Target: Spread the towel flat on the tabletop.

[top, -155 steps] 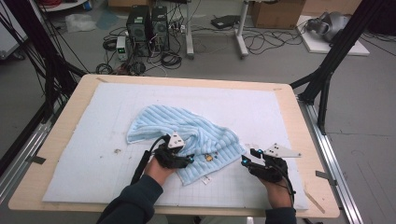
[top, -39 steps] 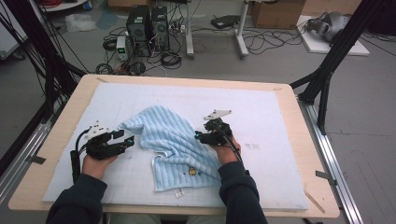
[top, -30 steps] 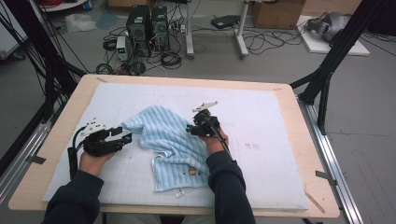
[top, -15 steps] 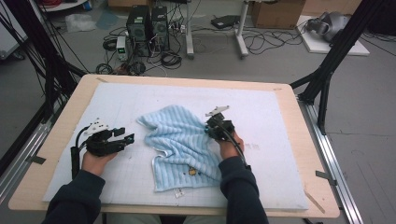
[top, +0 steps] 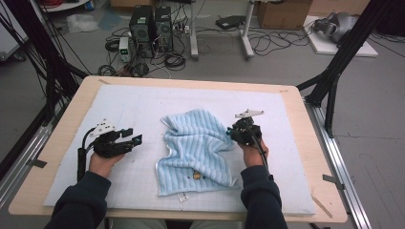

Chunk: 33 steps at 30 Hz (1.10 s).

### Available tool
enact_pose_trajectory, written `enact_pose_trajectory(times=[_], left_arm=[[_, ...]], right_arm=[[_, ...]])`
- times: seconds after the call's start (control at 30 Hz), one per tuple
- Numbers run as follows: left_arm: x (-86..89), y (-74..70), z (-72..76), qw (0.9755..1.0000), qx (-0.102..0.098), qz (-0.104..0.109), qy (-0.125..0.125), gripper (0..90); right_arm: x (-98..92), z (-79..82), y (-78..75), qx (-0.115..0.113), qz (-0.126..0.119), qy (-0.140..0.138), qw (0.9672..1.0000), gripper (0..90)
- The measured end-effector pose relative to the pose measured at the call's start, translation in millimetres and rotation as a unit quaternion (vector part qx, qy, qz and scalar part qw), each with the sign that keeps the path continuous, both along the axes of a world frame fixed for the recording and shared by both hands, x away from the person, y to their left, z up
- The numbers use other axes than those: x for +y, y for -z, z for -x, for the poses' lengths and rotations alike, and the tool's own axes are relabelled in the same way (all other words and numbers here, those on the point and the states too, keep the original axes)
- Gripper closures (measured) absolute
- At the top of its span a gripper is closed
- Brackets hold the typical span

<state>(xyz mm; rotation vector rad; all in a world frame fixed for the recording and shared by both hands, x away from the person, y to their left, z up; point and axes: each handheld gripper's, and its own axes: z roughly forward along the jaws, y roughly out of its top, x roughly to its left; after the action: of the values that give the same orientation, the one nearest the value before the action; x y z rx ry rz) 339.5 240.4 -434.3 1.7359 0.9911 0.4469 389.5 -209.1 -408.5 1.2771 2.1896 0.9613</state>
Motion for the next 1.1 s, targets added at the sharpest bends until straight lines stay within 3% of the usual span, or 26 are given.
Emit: enact_pose_trajectory(times=[0.07, 0.23, 0.3, 0.4, 0.57, 0.7, 0.73, 0.83, 0.97, 1.03, 1.07, 1.1], left_arm=[[-0.5, 0.2, -0.1, 1.0, 0.002, 0.002, 0.0, 44.8], [-2.2, 0.6, 0.2, 1.0, 0.002, -0.001, 0.003, 44.8], [-2.4, 0.7, 0.2, 1.0, 0.003, -0.001, 0.004, 44.9], [-0.7, 0.8, -0.2, 1.0, 0.006, -0.002, 0.003, 45.0], [0.9, 0.4, 0.4, 1.0, 0.007, -0.003, 0.0, 45.0], [1.3, 0.0, 0.9, 1.0, 0.006, -0.002, -0.001, 45.0], [1.3, 0.2, 0.7, 1.0, 0.007, -0.003, -0.001, 45.0], [0.1, 0.5, 0.6, 1.0, 0.007, -0.003, 0.001, 45.1], [-3.2, 1.3, 0.1, 0.9999, 0.007, -0.006, 0.006, 45.3], [-4.4, 1.8, -0.2, 0.9999, 0.007, -0.006, 0.007, 45.7], [-4.8, 2.0, -0.2, 0.9999, 0.008, -0.006, 0.006, 45.8], [-4.9, 2.1, -0.3, 0.9999, 0.008, -0.007, 0.006, 45.9]], right_arm=[[-4.3, -11.4, -0.8, -0.005, -0.007, 0.017, 0.9998, 73.0], [-5.0, -41.9, 11.5, 0.007, -0.017, 0.037, 0.9991, 75.3], [4.6, -52.9, 17.7, 0.023, 0.002, 0.029, 0.9993, 75.3], [21.6, -63.0, 23.0, 0.034, 0.002, 0.007, 0.9994, 73.3], [46.7, -60.5, 28.6, 0.044, 0.001, -0.043, 0.9981, 70.2], [60.0, -52.9, 26.6, 0.038, 0.014, -0.073, 0.9966, 62.7], [64.3, -51.0, 27.6, 0.035, 0.025, -0.074, 0.9963, 57.9], [67.4, -50.2, 29.2, 0.042, 0.02, -0.069, 0.9965, 55.2], [69.8, -49.6, 30.9, 0.06, -0.008, -0.096, 0.9935, 60.7], [69.5, -49.8, 30.9, 0.069, -0.02, -0.106, 0.9918, 73.0], [69.7, -49.5, 30.5, 0.073, -0.022, -0.112, 0.9908, 84.0], [72.0, -48.4, 30.2, 0.074, -0.02, -0.125, 0.9891, 86.4]])
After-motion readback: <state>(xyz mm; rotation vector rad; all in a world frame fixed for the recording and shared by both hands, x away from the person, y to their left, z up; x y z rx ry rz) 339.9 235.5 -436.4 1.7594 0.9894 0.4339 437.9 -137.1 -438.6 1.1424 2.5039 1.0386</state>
